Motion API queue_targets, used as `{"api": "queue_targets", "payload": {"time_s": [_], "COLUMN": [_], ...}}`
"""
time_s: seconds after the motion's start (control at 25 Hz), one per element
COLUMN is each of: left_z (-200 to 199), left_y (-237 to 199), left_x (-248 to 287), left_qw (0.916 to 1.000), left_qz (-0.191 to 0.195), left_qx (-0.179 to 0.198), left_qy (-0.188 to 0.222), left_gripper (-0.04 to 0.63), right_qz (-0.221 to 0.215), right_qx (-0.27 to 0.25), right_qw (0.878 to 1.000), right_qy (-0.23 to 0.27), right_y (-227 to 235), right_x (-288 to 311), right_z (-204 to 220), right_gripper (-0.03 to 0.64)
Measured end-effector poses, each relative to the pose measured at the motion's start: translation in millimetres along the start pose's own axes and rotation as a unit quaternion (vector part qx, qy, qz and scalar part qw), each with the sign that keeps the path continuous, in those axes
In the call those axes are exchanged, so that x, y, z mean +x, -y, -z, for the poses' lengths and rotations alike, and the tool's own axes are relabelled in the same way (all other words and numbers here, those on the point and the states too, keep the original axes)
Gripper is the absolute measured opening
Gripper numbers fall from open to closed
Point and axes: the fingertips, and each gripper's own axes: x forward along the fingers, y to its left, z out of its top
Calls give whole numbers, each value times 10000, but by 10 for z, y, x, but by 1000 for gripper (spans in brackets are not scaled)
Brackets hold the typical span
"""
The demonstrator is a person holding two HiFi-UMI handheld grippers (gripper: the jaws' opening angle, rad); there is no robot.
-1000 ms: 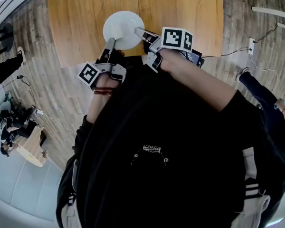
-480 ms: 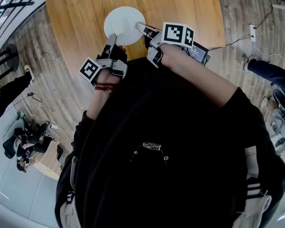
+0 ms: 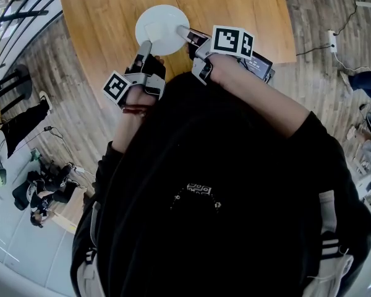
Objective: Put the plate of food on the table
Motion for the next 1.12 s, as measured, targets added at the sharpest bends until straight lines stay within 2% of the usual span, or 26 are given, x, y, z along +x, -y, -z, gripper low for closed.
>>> {"api": "queue_targets", "payload": {"time_s": [0.4, 0.6, 0.88, 1.12], "left_z": [23, 1, 12, 211], "left_y": [-11, -133, -333, -547], "left_x": [102, 187, 250, 409], "left_qw": [9997, 9991, 9993, 9990], "left_qz": [-59, -249, -277, -306], "left_qx": [102, 254, 141, 99], "left_qy": [-217, -233, -227, -310], "left_gripper": [18, 18, 18, 18], "right_qz": [140, 255, 434, 557], "right_qx": [-45, -64, -130, -133], "right_qw": [9998, 9995, 9989, 9983], "right_qy": [136, 182, 90, -59], "right_y": [74, 229, 409, 704], "right_x": [-7, 38, 107, 11], "right_z": [-49, -66, -63, -144], "right_gripper": [32, 32, 32, 32]}}
